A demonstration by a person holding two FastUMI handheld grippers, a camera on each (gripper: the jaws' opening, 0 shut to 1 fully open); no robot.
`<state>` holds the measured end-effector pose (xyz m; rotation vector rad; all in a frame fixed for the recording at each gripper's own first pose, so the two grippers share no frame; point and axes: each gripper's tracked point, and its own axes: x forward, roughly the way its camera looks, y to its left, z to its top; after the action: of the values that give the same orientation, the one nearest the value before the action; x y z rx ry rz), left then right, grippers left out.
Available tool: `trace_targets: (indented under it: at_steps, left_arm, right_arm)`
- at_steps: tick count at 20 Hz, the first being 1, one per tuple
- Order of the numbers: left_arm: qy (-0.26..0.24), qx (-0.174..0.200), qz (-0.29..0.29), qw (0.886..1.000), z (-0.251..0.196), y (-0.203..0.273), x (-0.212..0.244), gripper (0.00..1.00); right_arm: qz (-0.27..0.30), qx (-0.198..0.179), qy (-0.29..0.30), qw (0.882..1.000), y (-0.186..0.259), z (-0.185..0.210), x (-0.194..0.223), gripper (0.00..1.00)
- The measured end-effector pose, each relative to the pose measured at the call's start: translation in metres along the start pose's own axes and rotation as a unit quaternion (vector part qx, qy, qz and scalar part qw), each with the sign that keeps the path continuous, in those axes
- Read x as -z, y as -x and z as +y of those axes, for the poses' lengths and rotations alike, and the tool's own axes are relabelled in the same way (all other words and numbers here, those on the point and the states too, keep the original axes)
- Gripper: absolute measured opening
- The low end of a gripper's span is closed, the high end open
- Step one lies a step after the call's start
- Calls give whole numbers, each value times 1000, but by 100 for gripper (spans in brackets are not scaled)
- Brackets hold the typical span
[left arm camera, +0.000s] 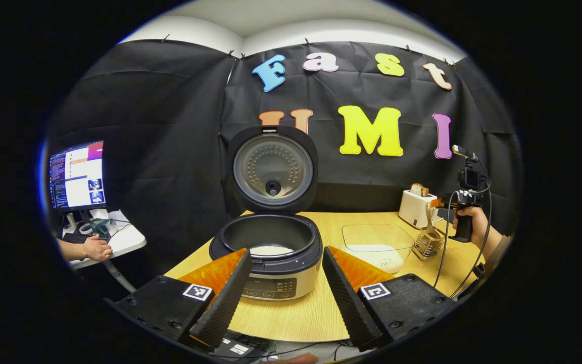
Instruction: Close the left gripper, press the button to open the rice cooker; take a wooden spoon from the chopstick holder with the right hand, scoop a spoonful of rice and pour it into the rice cooker, then put the wooden spoon back into the chopstick holder.
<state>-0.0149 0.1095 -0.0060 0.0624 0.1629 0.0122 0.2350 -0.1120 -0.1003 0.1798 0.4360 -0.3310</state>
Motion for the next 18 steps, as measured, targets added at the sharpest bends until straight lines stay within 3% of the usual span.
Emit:
trace_targets:
  at_steps: [3, 4, 5, 6, 8, 11, 13, 14, 15, 18]
  left_arm:
    - [3, 0, -2, 1000, -3, -1, -1, 91]
    - [1, 0, -2, 1000, -4, 0, -1, 91]
    - [-1, -3, -3, 1000, -4, 0, -2, 91]
    - [-3, -7, -5, 1000, -3, 0, -3, 91]
    - [-3, -15, -5, 1000, -3, 1, -3, 91]
    - [-7, -15, -7, 1000, -11, 2, -5, 91]
    - [-15, -29, -5, 999, -9, 5, -5, 91]
    - [-17, -35, -2, 999, -9, 6, -4, 91]
    - [-18, -37, -7, 999, -10, 8, -6, 91]
    - [-9, -36, -13, 999, -12, 7, -22, 90]
  right_arm:
    - [18, 1, -15, 1000, 0, -8, 6, 51]
    - [20, 1, -13, 1000, -1, -9, 7, 70]
    - [20, -1, -9, 1000, 2, -11, 7, 60]
    - [18, -1, -4, 1000, 6, -13, 5, 76]
    - [9, -2, 12, 1000, 14, -17, -1, 82]
    - [-7, -6, 47, 999, 36, -20, -9, 87]
    - [-19, -15, 73, 997, 54, -18, -13, 88]
    - [-24, -15, 88, 996, 63, -20, -14, 82]
    - [-34, -22, 99, 994, 76, -19, -16, 87]
    - [-63, -27, 132, 989, 108, -19, -22, 87]
